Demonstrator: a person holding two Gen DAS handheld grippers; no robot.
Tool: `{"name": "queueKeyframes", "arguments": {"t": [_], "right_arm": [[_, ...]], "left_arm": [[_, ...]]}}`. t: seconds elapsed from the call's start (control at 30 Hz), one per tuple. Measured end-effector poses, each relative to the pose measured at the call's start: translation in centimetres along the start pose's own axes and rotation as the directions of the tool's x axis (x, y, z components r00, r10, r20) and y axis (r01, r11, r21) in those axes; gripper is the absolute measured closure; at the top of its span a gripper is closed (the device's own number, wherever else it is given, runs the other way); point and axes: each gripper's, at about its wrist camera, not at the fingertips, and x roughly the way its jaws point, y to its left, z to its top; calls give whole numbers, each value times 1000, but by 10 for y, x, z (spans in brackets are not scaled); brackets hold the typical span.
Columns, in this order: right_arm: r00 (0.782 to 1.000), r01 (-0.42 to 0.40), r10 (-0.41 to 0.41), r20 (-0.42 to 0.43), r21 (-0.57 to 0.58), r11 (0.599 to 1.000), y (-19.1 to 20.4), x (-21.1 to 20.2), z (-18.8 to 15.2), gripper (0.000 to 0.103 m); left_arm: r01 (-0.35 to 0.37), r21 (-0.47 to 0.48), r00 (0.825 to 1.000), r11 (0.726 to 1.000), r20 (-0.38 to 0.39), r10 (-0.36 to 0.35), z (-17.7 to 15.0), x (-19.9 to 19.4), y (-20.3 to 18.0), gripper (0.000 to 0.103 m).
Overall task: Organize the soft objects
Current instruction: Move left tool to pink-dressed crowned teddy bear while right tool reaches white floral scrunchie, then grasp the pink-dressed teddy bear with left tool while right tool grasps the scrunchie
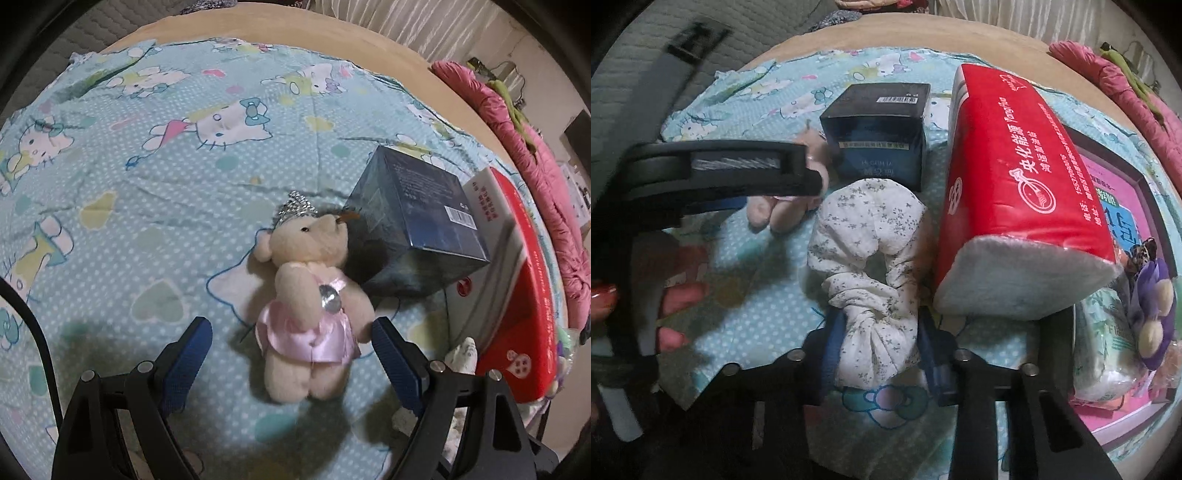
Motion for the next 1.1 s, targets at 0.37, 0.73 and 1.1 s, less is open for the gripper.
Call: {"name": "queueKeyframes", "arguments": {"t": [0.37, 0.73, 1.1], "right_arm": [[999, -40, 40, 19, -5, 999, -1, -15, -9, 80], [995, -71, 70, 71, -1, 998, -6, -42, -18, 82], [989, -88, 84, 123, 21, 996, -14, -74, -26, 82]], "left_arm": [[3, 78, 1000, 997, -12, -2, 1, 4, -16, 59], [47, 65, 999, 997, 17, -48, -17, -20, -7, 76], [69, 65, 993, 995, 91, -75, -46, -80, -3, 78]]}}
